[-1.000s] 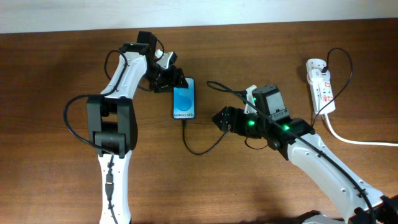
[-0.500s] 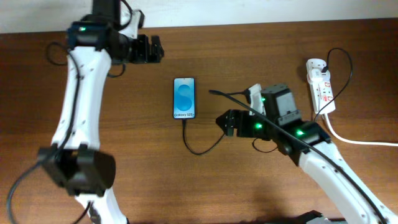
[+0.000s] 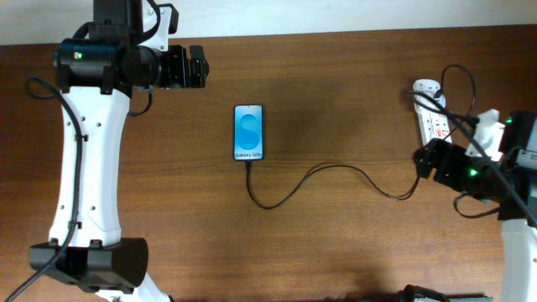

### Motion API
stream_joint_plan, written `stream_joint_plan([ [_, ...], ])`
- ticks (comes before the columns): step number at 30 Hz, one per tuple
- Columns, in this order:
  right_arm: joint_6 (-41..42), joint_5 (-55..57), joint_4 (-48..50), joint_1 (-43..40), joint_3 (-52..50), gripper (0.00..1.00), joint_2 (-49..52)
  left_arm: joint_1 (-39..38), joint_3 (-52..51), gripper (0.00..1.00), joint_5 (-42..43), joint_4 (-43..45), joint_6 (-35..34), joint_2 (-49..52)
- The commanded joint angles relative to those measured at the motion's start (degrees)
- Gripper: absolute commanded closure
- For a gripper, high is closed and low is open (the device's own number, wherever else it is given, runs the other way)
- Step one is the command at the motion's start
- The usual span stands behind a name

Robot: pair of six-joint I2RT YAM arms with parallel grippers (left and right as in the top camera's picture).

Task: Plug charger to phone and switch on socket
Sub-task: 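Release the cable and move the right gripper to the power strip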

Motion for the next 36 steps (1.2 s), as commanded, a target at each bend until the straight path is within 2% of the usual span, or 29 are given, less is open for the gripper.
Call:
stream_joint_plan([
  [1, -0.90, 8.07, 2.82, -3.82, 1.16, 0.05, -0.20, 0.04, 0.83, 0.01, -0.42, 0.09, 0.94, -1.29],
  [6, -0.90, 5.53, 10.95, -9.94, 1.62, 0.05, 3.78, 0.04, 0.83, 0.01, -0.39, 0.07, 0.92, -1.29],
  [7, -0.96, 3.93, 10.49, -11.93, 3.63, 0.06, 5.84, 0.04, 0.83, 0.01, -0.42, 0.07, 0.94, -1.29],
  [10, -1.07, 1.22, 3.19, -17.42, 20.17, 0.05, 20.02, 0.04, 0.83, 0.01, -0.39, 0.02, 0.92, -1.29],
  [12, 1.20, -2.97, 3.19, -22.38, 26.47, 0.05, 27.56, 0.04, 0.83, 0.01, -0.42, -0.11, 0.92, -1.29],
  [15, 2.62, -2.95, 8.22, -25.57, 26.51, 0.05, 32.81, 0.04, 0.83, 0.01, -0.42, -0.13, 0.92, -1.29],
  [18, 2.58, -2.67, 15.80, -25.59, 26.51, 0.04, 38.84, 0.04, 0.83, 0.01, -0.39, -0.13, 0.92, -1.29],
  [24, 2.60, -3.48, 20.61, -25.55, 26.51, 0.02, 50.62, 0.04, 0.83, 0.01, -0.42, -0.11, 0.92, -1.29],
  [26, 2.58, -7.45, 22.71, -25.29, 26.49, 0.02, 55.19, 0.04, 0.83, 0.01, -0.42, -0.11, 0.92, -1.29],
  [31, -0.92, -6.69, 24.79, -20.24, 26.40, 0.02, 59.14, 0.04, 0.83, 0.01, -0.42, -0.11, 0.92, -1.29],
  [36, -0.92, -1.88, 26.05, -14.95, 26.34, 0.02, 59.58, 0.04, 0.83, 0.01, -0.39, -0.11, 0.92, -1.29],
])
